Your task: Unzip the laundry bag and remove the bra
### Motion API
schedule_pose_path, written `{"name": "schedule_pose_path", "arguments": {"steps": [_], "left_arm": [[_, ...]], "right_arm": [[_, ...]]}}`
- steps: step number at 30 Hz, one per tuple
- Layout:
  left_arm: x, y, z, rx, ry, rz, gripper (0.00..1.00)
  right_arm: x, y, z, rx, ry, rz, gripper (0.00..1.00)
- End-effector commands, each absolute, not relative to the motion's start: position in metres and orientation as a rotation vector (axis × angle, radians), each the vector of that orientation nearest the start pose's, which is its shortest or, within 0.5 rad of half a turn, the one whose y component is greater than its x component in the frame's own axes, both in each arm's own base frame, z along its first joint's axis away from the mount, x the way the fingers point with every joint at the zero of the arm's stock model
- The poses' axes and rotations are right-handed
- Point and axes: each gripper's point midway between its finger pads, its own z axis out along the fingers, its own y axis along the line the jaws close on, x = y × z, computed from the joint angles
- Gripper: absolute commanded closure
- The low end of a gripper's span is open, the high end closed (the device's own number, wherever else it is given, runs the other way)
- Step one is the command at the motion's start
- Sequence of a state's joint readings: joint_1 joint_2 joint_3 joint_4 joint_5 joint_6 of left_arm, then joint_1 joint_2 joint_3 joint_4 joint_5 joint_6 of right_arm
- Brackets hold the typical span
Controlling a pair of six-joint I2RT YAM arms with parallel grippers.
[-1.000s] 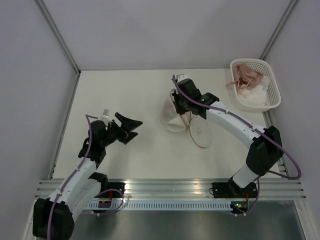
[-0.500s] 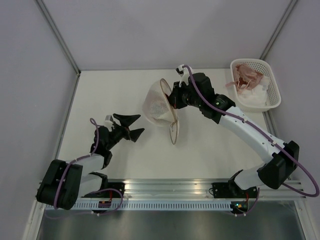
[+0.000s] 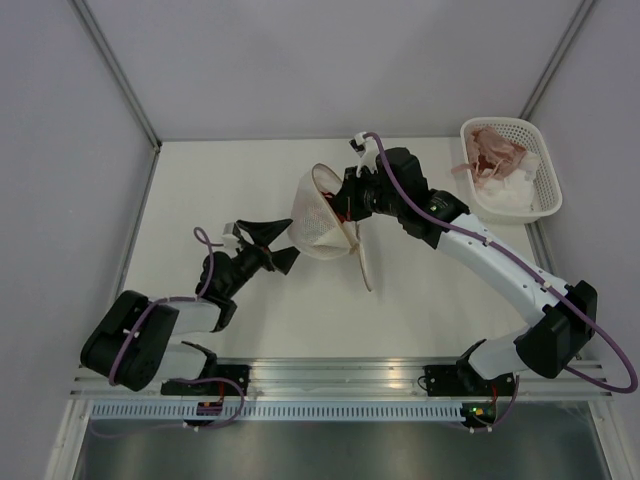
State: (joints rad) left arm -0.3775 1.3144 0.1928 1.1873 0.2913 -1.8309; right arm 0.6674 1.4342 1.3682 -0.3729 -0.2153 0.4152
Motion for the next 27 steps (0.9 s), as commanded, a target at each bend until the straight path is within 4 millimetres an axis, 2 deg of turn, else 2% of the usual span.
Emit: {"name": "schedule_pose_path", "arguments": {"steps": [1,2,4,5,8,9,11,12,13,20,27], "left_arm": [[0.289,-0.212,0.25,-0.919,1.369,-2.034,0.01],[0.29,-0.216,0.245,-0.934,1.379,-2.039,0.02],[0.289,-0.214,0.251,-0.917,1.335,-2.062,0.05],[0.288,-0.213,0.254,-0.905,1.315,-2.07,0.13],[0.287,-0.21,0.252,-0.915,1.296,-2.061,0.27],[0.287,-0.209,0.251,-0.919,1.297,-2.054,0.35],[0.288,-0.209,0.249,-0.922,1.3,-2.048,0.42],[0.289,-0.209,0.249,-0.924,1.295,-2.046,0.5],[0.289,-0.209,0.248,-0.924,1.297,-2.046,0.53],[0.297,-0.217,0.255,-0.901,1.264,-2.104,0.56],[0.299,-0.224,0.252,-0.907,1.276,-2.113,0.62]], "right_arm": [[0.309,0.315,0.305,-0.409,1.995,0.942,1.0],[0.309,0.315,0.305,-0.41,1.993,0.937,1.0],[0.31,0.313,0.306,-0.4,1.992,0.927,1.0],[0.311,0.312,0.305,-0.397,1.993,0.922,1.0],[0.314,0.309,0.304,-0.384,1.996,0.908,1.0],[0.315,0.309,0.302,-0.381,2.001,0.905,1.0],[0.314,0.309,0.302,-0.382,2.002,0.911,0.99],[0.313,0.309,0.303,-0.384,2.0,0.919,1.0],[0.312,0.309,0.304,-0.388,1.997,0.926,0.99],[0.306,0.308,0.302,-0.392,2.006,0.939,1.0],[0.304,0.311,0.296,-0.395,2.018,0.97,1.0]]}}
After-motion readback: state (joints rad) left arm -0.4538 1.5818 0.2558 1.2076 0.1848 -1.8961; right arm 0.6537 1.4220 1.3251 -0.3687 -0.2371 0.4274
